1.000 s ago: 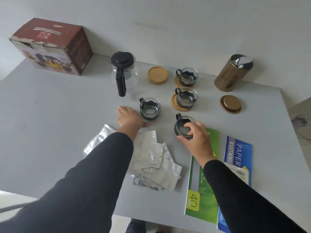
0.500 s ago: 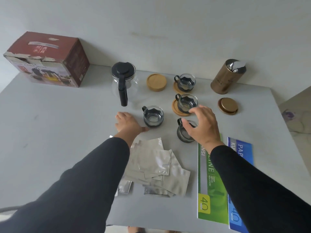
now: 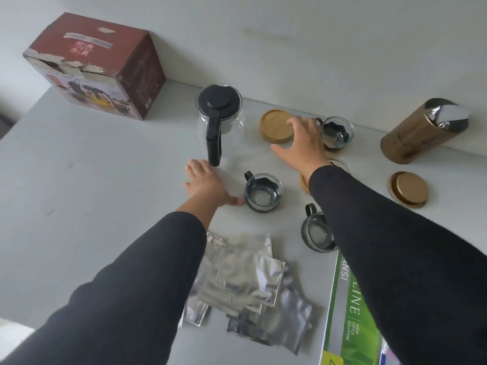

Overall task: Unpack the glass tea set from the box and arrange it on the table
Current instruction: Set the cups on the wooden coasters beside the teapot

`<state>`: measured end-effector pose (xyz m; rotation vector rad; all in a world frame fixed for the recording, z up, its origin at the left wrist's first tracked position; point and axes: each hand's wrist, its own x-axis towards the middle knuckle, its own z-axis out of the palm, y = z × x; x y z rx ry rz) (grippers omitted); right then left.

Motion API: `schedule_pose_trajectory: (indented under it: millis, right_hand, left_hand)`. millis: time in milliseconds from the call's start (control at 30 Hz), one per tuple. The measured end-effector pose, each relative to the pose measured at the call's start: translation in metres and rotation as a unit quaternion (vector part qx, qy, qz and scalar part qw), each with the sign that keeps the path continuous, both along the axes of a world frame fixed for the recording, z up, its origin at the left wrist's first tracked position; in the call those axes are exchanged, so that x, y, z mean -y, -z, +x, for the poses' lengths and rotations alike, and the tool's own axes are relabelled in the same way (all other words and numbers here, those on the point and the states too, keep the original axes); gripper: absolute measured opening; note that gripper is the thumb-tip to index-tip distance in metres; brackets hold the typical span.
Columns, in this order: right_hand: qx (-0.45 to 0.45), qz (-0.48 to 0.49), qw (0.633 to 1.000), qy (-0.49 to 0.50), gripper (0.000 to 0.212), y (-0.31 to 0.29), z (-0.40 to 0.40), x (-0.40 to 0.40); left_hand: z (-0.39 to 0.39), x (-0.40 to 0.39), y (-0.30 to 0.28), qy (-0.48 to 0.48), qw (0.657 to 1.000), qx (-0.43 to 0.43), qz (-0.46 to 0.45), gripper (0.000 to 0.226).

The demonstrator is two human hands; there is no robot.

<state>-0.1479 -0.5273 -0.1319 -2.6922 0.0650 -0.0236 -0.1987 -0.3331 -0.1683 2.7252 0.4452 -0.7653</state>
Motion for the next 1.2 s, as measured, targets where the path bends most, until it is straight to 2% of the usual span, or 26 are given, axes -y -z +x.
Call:
schedule_pose_trajectory:
  millis: [200, 400, 567, 667, 733, 867, 1000, 1100, 1200]
  right_hand:
    - [-0.098, -0.038, 0.994, 0.001, 0.073, 0.009, 0.052, -0.005]
    - [-0.149, -0.060, 0.987, -0.005, 0.077, 0.018, 0.074, -0.005]
    - [-0.141, -0.082, 0.986, -0.017, 0.085, 0.026, 0.074, 0.001]
    - [-0.108, -0.059, 0.992, -0.033, 0.088, 0.027, 0.073, 0.007]
    - [-0.068, -0.049, 0.995, -0.061, 0.091, 0.024, 0.070, 0.012]
    - [-0.019, -0.115, 0.973, -0.199, 0.097, 0.015, 0.062, 0.020]
    - [-0.066, -0.184, 0.931, -0.309, 0.103, 0.007, 0.045, 0.022]
    - [-0.123, -0.201, 0.917, -0.322, 0.104, 0.010, 0.033, 0.019]
    - [-0.140, -0.214, 0.912, -0.321, 0.105, 0.014, 0.029, 0.017]
  left_hand:
    - [0.006, 0.004, -0.003, 0.007, 0.999, -0.039, 0.006, 0.149]
    - [0.003, 0.000, 0.001, -0.004, 1.000, -0.023, -0.009, 0.146]
    - [0.003, 0.000, 0.002, -0.015, 1.000, -0.015, -0.017, 0.146]
    - [0.003, 0.000, 0.002, -0.018, 1.000, -0.012, -0.020, 0.146]
    - [0.002, 0.000, 0.003, -0.018, 1.000, -0.014, -0.019, 0.144]
    - [0.004, 0.001, 0.001, -0.013, 1.000, -0.019, -0.011, 0.144]
    - [0.004, 0.000, 0.004, -0.011, 1.000, -0.016, -0.005, 0.145]
    - [0.002, -0.001, 0.006, -0.011, 1.000, -0.009, -0.013, 0.144]
    - [0.002, -0.002, 0.008, -0.010, 1.000, 0.002, -0.011, 0.143]
